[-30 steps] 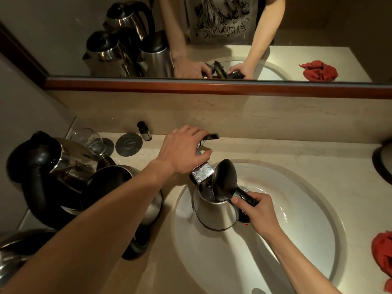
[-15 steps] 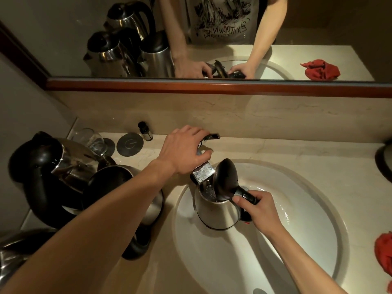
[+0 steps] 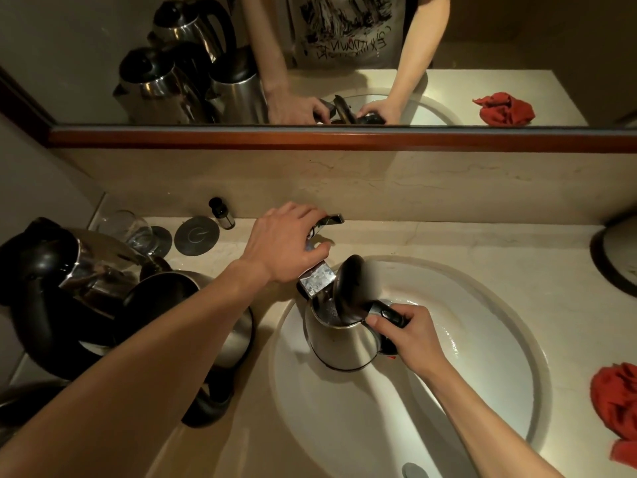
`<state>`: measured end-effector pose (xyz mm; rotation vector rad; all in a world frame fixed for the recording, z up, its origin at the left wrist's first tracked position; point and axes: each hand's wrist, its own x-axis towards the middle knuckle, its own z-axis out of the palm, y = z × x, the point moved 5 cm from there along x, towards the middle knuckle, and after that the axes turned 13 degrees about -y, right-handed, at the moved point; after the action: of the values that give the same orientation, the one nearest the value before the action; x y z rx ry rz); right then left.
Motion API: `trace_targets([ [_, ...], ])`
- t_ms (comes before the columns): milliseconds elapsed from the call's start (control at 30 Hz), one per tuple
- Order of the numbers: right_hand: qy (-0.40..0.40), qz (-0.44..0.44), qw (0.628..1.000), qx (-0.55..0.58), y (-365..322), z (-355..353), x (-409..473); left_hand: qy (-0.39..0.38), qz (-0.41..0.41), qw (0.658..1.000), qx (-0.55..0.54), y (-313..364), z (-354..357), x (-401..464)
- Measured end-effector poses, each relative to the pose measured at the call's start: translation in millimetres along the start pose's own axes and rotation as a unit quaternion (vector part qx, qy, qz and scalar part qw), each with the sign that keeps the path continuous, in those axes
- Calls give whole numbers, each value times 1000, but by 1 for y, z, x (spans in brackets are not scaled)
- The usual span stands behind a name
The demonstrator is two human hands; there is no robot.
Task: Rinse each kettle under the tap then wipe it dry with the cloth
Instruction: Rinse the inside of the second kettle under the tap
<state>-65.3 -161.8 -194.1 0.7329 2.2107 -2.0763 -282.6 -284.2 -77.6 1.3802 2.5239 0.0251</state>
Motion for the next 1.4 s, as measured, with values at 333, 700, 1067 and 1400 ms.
trace_targets([
  [333,1,-2,1000,0,-3,0,0,2,-1,1000,-1,-1,1,1],
  [700,-2,0,1000,-4,-1,-1,1,5,0,1000,0,-1,0,0],
  [1067,1,0,1000,-17,-4,-1,1,8,1,1000,-5,-1,0,0],
  [1400,1,2,1000,-27,-4,-4,3,-1,-3,1000,5,0,-1,0],
])
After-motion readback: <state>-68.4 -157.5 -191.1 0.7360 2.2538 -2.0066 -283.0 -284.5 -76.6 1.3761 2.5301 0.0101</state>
